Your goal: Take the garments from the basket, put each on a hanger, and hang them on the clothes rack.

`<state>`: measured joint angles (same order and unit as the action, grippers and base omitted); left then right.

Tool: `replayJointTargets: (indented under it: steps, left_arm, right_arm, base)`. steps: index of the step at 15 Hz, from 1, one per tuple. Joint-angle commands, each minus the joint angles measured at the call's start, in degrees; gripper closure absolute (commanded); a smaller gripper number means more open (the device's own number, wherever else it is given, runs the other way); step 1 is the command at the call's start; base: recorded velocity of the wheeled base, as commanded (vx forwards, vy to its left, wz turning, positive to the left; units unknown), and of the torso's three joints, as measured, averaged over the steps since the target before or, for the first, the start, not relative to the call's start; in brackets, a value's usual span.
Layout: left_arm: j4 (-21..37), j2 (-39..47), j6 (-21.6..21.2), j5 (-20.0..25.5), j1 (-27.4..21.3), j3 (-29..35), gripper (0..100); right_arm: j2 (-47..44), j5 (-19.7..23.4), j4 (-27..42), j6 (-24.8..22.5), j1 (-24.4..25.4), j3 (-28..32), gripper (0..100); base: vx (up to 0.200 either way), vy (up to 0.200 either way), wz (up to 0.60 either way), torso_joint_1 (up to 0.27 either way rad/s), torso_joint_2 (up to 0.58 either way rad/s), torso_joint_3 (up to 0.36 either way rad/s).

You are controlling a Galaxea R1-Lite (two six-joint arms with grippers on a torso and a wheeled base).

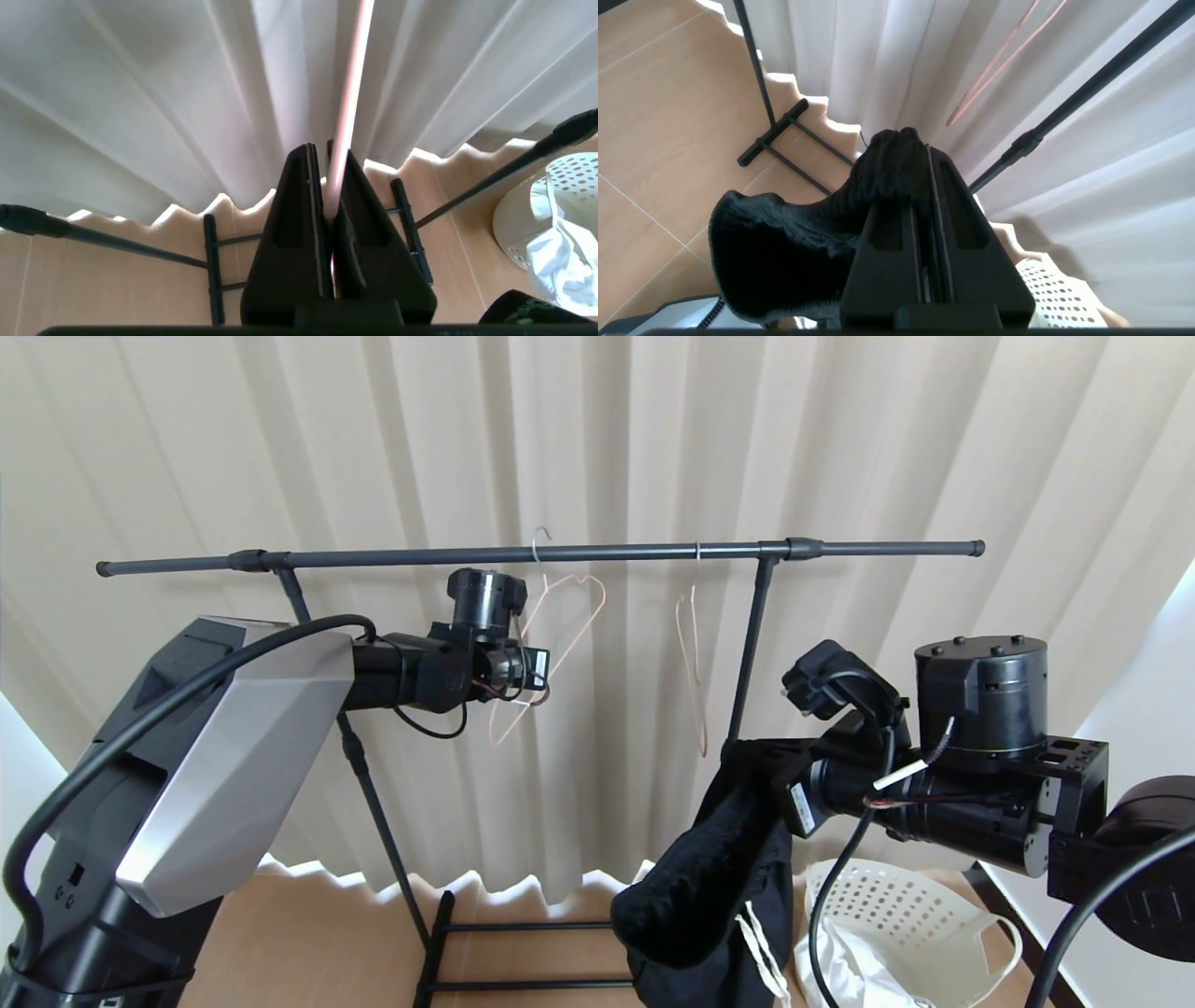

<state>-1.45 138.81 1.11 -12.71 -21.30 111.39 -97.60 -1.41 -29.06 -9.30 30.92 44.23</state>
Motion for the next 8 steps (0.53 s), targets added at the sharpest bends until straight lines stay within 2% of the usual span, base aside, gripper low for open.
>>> replayJointTargets:
  steps: [1,5,8]
  left_arm:
    - [-0.04,-1.18,0.12,-0.03,-0.41,-0.99,100]
    - [-2.15,-4.43,0.03,0.15,-1.03,-6.36,100]
    - [-7.34,-8.56,-0.49,0.23,-1.38,-15.50,100]
  right_arm:
    - [-0.05,0.01,-0.12,-0.01,0.02,-0.02,100]
    - [0.04,-0.08,-0.03,-0.01,0.02,-0.11,100]
    - [0.65,0.01,-0.03,-0.01,-0.33,0.16,100]
  base:
    - [0.000,0.000,0.00,0.000,0.00,0.000]
    - [0.000,0.000,0.00,0.000,0.00,0.000]
    - [0.000,0.000,0.00,0.000,0.00,0.000]
